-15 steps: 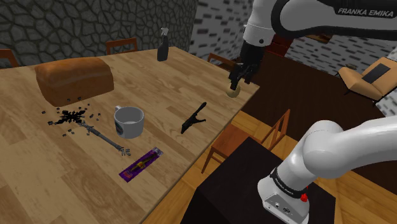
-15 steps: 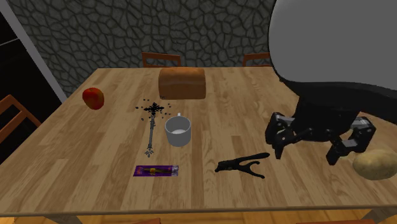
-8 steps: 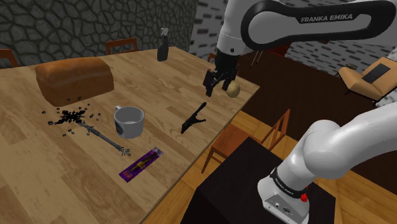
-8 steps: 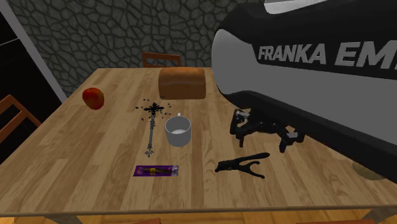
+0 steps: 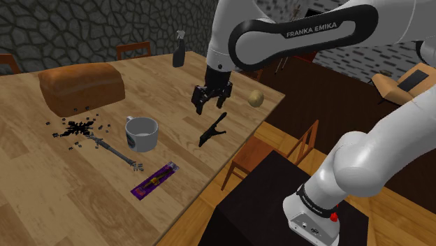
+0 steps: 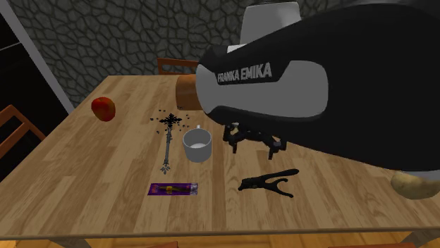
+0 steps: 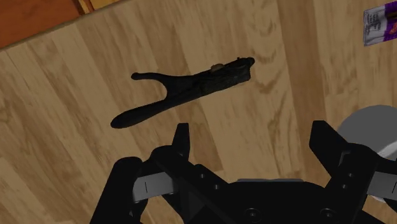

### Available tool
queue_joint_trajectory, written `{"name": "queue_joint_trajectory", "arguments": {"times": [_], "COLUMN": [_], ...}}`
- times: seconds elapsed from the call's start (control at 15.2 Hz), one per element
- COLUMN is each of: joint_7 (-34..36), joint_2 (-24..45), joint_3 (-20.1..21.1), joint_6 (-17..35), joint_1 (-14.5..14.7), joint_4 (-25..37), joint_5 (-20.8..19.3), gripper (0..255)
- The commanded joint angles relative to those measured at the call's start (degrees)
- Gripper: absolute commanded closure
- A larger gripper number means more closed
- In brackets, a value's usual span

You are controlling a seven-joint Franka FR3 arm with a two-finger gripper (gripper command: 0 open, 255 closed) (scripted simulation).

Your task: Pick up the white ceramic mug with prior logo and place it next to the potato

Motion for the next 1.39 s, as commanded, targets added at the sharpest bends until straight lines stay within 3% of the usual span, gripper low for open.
{"name": "queue_joint_trajectory", "arguments": {"times": [0.0, 0.86, 1.32], "joint_7": [1.84, 13.88, 14.78], "joint_2": [3.61, 29.18, 32.29], "joint_3": [1.00, 3.97, 3.40], "joint_6": [2.08, 9.19, 13.48], "joint_1": [0.31, 5.02, 5.53], "joint_4": [2.02, 22.82, 21.47], "joint_5": [-0.34, -7.52, -8.92], "gripper": [0, 0, 0]}}
